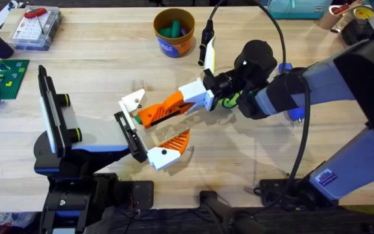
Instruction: Pick up the gripper from the table and insert it into the empty holder that is missing its gripper. Then pick up a screw, insert it into the mounting hole, and use the screwdriver to tighten it. Finally, clean up the table by picking up the vegetable and placing it into the bucket.
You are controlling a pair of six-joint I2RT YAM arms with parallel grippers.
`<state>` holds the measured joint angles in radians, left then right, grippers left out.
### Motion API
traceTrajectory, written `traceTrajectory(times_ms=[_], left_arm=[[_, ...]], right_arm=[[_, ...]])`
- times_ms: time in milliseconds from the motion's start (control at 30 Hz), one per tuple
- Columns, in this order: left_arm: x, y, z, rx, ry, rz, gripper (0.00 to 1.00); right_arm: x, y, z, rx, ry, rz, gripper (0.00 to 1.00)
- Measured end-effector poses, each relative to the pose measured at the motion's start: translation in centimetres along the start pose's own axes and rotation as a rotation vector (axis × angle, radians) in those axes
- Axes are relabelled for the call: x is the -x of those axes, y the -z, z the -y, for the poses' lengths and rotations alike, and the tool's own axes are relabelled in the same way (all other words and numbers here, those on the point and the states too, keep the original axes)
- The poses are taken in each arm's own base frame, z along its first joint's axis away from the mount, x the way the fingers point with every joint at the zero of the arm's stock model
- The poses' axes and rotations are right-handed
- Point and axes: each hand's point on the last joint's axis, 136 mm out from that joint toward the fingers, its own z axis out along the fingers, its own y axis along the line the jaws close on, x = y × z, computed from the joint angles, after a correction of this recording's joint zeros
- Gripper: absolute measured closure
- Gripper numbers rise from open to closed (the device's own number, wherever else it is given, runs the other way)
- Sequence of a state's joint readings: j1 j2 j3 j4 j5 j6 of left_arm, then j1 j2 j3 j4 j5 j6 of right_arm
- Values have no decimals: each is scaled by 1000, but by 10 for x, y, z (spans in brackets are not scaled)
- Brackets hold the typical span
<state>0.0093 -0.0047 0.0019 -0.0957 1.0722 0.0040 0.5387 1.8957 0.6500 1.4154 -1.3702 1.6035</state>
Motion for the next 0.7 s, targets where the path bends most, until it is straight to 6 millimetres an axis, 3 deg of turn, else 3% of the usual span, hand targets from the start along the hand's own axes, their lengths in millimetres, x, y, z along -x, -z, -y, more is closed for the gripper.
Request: traceTrajectory(times_ms=[300,700], left_arm=[[0,0,0,-1,4,-2,10],[0,0,1,-8,5,-2,10]], right_arm=[[-4,2,2,-4,-31,-26,989],[-7,22,-7,-2,25,-54,988]])
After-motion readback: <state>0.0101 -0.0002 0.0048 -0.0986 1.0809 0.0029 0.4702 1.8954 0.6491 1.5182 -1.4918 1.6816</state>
